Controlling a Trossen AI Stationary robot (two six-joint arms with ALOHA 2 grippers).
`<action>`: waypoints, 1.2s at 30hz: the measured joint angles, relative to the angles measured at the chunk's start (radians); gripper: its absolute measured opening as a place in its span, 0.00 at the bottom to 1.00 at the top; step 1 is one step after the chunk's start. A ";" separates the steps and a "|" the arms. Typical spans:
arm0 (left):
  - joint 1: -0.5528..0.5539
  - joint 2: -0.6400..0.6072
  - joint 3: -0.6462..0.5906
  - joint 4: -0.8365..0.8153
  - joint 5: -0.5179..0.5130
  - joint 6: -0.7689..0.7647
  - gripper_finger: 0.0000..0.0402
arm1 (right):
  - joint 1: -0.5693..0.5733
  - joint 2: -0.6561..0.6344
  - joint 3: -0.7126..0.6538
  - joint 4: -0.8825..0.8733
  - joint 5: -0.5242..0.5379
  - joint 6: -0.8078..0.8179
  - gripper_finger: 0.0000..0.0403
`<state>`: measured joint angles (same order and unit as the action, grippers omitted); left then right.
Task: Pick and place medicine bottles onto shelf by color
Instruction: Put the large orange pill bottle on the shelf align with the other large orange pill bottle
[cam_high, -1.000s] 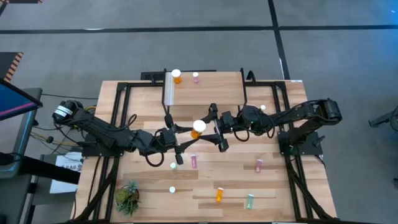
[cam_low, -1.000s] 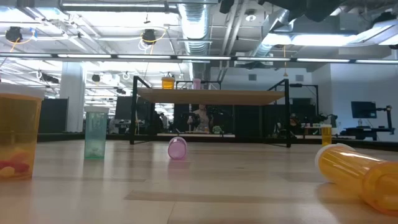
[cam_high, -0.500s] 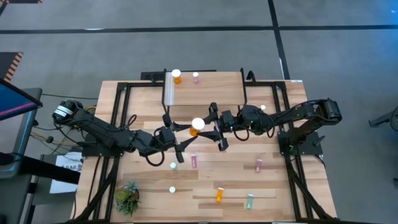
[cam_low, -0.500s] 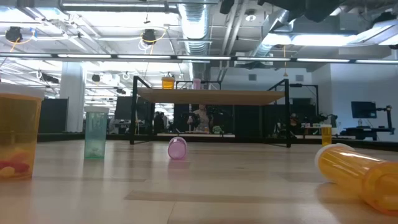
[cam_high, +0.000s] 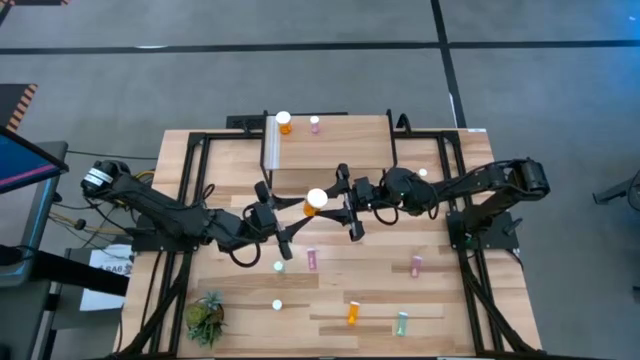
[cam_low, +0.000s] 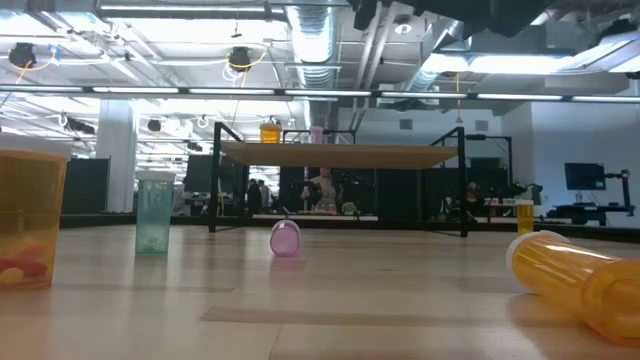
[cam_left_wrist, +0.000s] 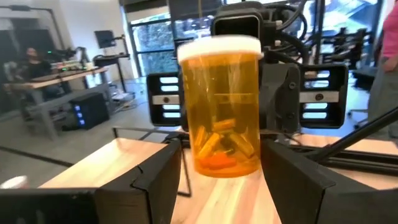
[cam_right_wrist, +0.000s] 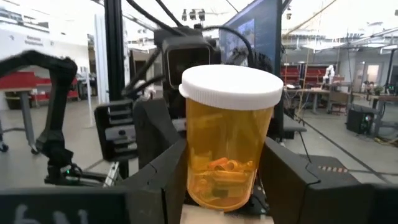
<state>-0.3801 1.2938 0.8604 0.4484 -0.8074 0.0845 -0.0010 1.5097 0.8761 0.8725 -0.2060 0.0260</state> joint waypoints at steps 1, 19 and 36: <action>-0.007 -0.009 0.000 -0.016 -0.017 -0.001 0.51 | -0.004 0.000 0.000 -0.011 -0.001 -0.001 0.47; -0.015 -0.123 0.160 -0.575 0.014 -0.302 0.51 | -0.038 0.000 0.000 -0.257 0.159 -0.226 0.47; 0.148 0.132 0.615 -1.152 0.253 -0.287 0.80 | -0.039 0.000 0.000 -0.300 0.210 -0.247 0.48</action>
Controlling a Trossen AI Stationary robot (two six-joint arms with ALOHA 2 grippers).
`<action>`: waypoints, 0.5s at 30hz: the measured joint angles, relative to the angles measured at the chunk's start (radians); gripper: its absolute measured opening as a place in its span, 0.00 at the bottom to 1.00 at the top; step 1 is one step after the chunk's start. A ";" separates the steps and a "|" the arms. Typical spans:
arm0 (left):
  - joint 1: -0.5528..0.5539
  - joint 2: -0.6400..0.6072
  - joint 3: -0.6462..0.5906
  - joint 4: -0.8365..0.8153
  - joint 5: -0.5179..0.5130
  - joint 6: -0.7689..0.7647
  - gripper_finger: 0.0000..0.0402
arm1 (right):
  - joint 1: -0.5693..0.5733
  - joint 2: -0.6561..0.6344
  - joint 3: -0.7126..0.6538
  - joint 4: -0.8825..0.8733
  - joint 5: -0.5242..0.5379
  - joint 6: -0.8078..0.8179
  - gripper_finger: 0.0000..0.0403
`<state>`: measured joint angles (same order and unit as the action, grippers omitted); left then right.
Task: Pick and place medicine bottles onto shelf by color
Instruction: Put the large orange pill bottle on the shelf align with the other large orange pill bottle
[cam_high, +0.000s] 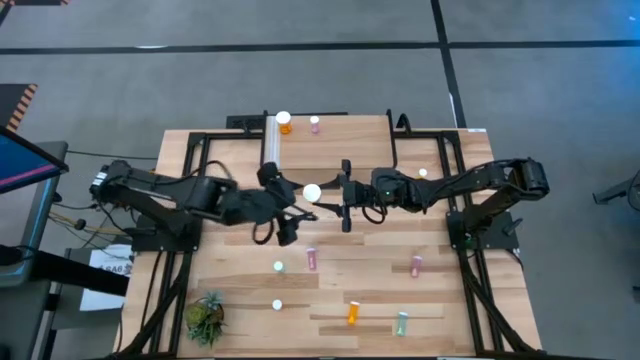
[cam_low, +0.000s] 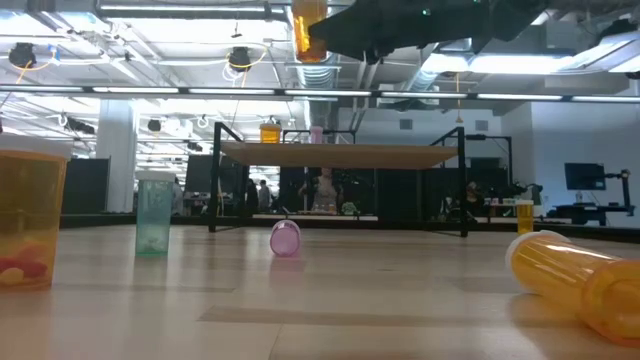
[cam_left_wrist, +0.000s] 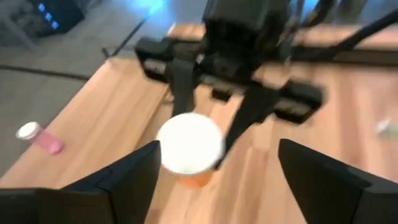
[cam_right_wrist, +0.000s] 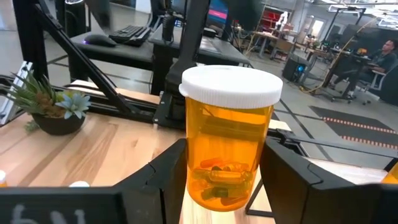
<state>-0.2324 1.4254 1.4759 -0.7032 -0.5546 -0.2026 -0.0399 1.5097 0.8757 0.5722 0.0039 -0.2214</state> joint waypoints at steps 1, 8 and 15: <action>0.006 0.020 0.028 -0.033 0.000 0.011 0.81 | 0.000 0.000 0.000 -0.003 0.000 0.000 0.49; 0.055 0.139 0.215 -0.189 0.082 0.067 0.82 | 0.000 0.000 0.000 -0.012 0.000 0.003 0.49; 0.145 0.199 0.308 -0.313 0.210 0.067 0.82 | 0.000 0.000 0.000 -0.021 0.000 0.003 0.49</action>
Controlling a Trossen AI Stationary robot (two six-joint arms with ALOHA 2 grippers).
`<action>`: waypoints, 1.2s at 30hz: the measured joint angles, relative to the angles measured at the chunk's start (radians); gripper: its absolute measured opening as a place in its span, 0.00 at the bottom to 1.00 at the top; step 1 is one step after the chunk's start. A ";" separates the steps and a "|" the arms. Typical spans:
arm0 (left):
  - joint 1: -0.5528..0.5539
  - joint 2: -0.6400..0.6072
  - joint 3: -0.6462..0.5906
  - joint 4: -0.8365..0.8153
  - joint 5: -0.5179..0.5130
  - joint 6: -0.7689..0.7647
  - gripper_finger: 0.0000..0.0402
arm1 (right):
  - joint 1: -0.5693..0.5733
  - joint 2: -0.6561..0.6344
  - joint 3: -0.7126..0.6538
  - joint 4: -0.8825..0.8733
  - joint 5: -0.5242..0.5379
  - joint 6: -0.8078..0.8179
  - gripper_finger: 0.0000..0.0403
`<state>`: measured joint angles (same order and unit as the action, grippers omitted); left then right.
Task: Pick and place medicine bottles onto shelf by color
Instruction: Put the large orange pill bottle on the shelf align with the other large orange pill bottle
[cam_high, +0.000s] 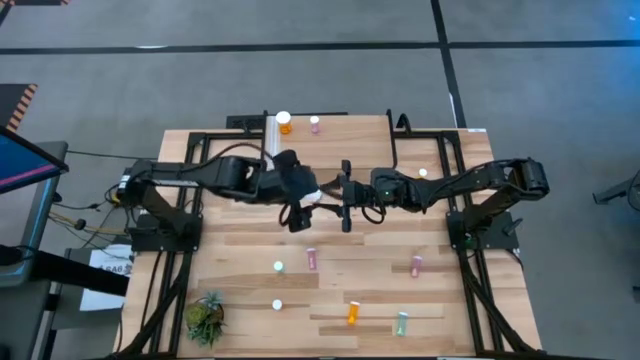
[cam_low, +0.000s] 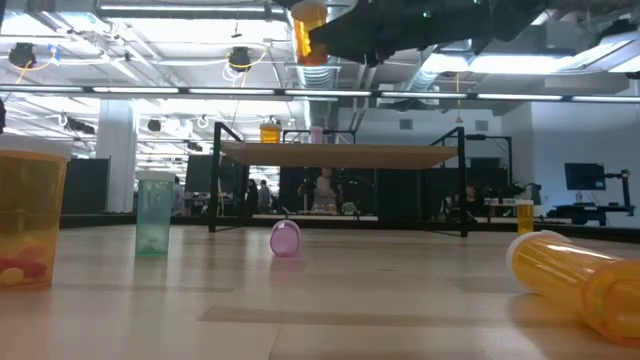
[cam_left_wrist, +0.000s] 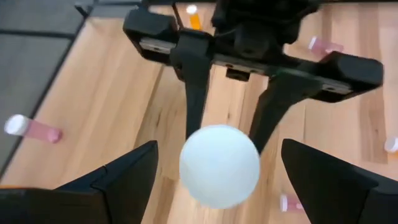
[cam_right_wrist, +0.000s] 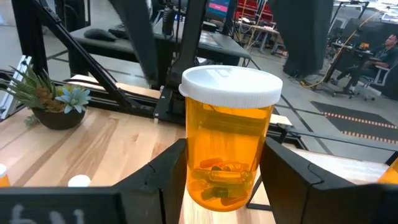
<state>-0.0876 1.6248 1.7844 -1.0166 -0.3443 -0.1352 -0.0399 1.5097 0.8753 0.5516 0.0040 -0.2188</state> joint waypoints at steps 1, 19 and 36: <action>0.010 0.000 0.000 -0.009 0.018 0.000 0.81 | 0.000 0.000 0.000 -0.001 0.000 0.000 0.49; 0.051 -0.002 0.001 -0.025 0.078 -0.009 0.81 | 0.000 0.000 0.000 0.001 0.000 0.000 0.49; 0.051 0.053 0.000 -0.040 0.070 -0.004 0.81 | 0.000 0.000 0.000 -0.009 0.000 0.001 0.49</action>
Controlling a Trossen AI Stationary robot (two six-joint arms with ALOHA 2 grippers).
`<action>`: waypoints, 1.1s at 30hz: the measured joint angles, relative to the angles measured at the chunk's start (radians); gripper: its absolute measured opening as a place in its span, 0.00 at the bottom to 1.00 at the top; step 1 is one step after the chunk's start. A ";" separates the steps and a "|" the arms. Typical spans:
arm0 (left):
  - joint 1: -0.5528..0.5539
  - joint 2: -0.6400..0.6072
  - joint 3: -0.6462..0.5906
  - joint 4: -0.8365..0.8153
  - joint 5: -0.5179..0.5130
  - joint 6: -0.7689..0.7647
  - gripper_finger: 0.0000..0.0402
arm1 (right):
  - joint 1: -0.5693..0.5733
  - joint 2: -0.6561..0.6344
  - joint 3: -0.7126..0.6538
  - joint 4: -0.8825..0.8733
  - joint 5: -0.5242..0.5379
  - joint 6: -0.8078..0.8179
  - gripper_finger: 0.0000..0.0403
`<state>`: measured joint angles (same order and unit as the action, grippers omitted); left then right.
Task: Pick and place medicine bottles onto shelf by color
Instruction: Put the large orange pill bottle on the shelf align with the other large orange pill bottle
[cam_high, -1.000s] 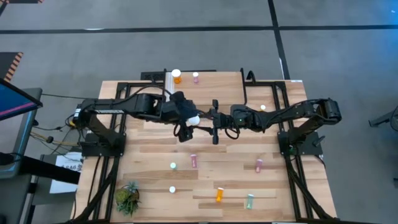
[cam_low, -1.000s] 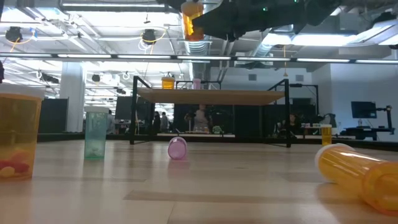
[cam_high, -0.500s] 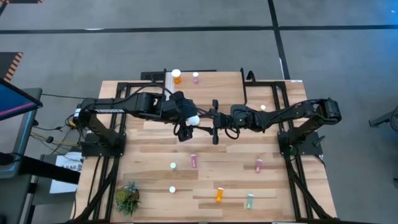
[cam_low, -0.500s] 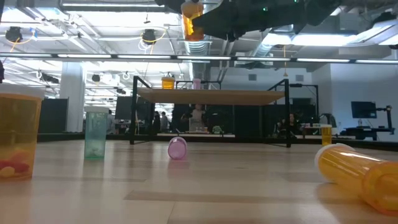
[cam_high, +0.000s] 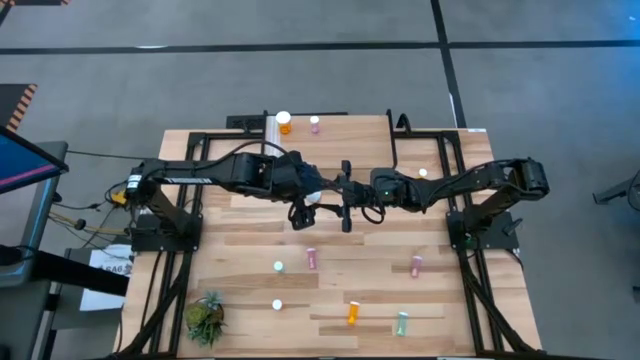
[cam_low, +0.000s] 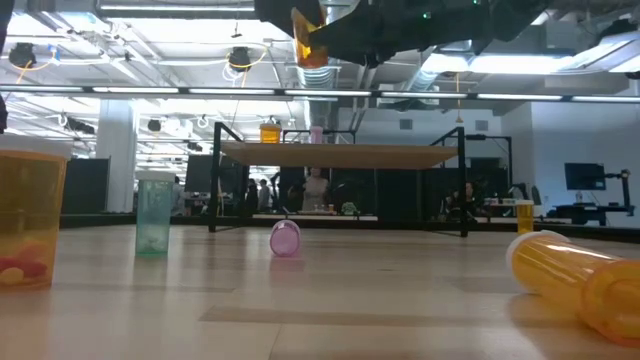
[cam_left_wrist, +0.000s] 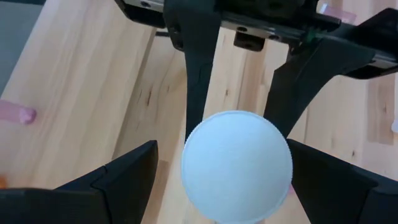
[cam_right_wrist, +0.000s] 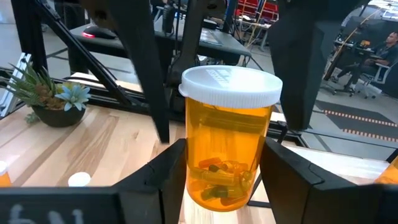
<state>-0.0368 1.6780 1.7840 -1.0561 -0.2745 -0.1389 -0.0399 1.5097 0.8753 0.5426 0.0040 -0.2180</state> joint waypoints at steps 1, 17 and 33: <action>0.000 -0.004 0.000 0.000 0.000 0.000 0.81 | 0.000 0.000 0.000 0.000 0.000 0.000 0.50; -0.011 -0.011 0.004 0.006 0.008 -0.004 0.81 | 0.000 0.000 0.000 -0.009 0.000 0.000 0.50; -0.030 -0.007 0.056 -0.037 0.009 -0.033 0.81 | 0.000 0.000 0.000 -0.012 0.000 0.001 0.49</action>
<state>-0.0669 1.6707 1.8397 -1.0935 -0.2658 -0.1718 -0.0399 1.5097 0.8753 0.5308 0.0040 -0.2173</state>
